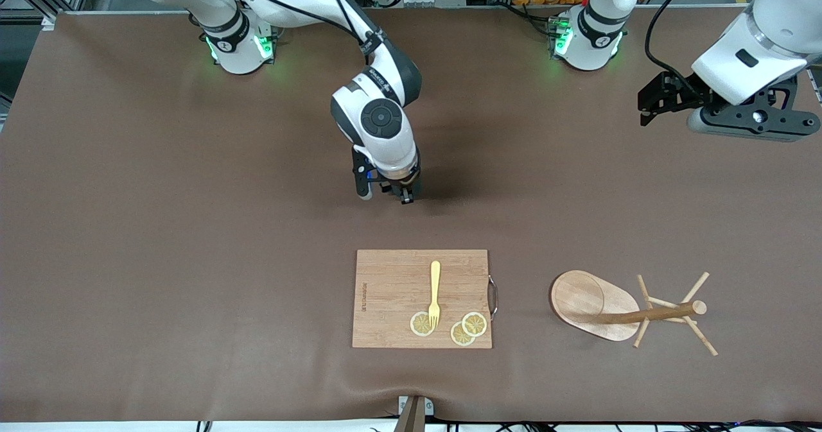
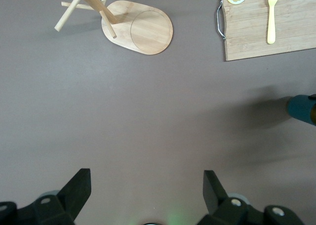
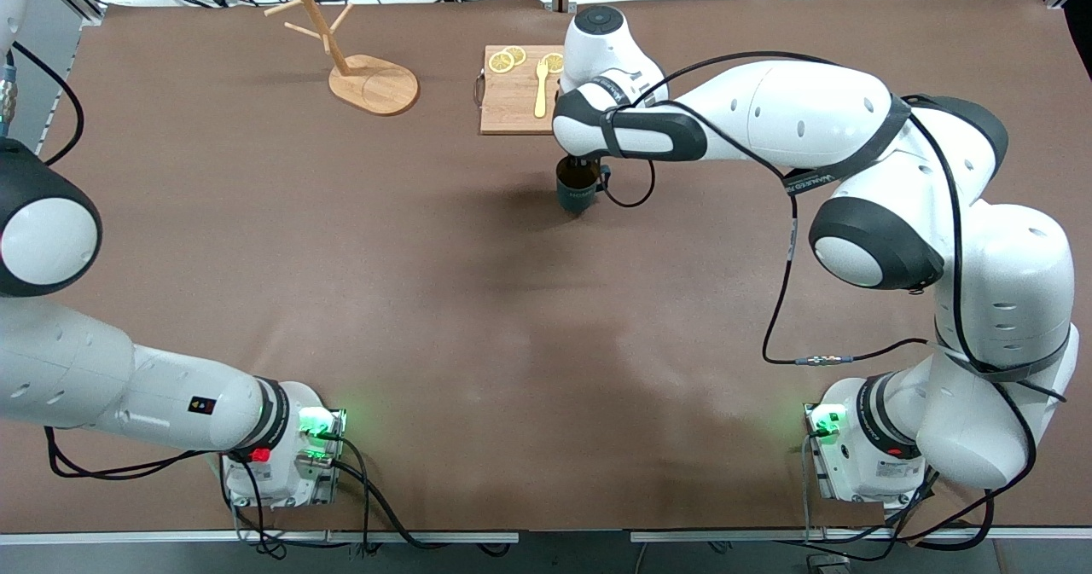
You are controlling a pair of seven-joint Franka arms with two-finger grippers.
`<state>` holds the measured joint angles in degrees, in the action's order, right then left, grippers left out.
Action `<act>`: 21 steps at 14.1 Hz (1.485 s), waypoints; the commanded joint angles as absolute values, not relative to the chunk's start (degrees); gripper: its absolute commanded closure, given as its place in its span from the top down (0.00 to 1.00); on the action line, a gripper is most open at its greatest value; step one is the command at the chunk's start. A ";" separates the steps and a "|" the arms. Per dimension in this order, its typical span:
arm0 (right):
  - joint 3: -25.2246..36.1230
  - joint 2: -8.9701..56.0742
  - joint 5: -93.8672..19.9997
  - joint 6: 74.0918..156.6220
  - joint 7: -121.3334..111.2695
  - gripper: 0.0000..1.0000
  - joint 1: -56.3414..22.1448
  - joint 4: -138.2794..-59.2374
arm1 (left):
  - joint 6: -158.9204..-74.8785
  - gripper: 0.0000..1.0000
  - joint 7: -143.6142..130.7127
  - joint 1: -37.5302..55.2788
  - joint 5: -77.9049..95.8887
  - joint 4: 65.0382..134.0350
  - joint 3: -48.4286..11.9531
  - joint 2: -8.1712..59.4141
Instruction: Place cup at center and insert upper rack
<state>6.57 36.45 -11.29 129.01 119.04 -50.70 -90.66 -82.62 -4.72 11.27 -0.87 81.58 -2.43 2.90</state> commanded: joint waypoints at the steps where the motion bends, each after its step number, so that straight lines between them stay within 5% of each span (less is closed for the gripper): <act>1: 7.29 37.27 -12.04 129.11 121.55 0.00 -53.61 -88.94 | -82.44 1.00 -4.74 11.34 -2.11 81.83 -2.72 2.55; 21: 7.29 40.43 -12.04 134.03 122.96 0.00 -55.37 -88.86 | -82.44 1.00 -5.10 11.78 -1.41 81.91 -2.81 2.55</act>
<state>6.60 39.32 -11.29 133.69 121.25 -54.58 -90.37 -82.62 -4.72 11.49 -0.87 81.69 -2.64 2.99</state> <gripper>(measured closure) 0.956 0.000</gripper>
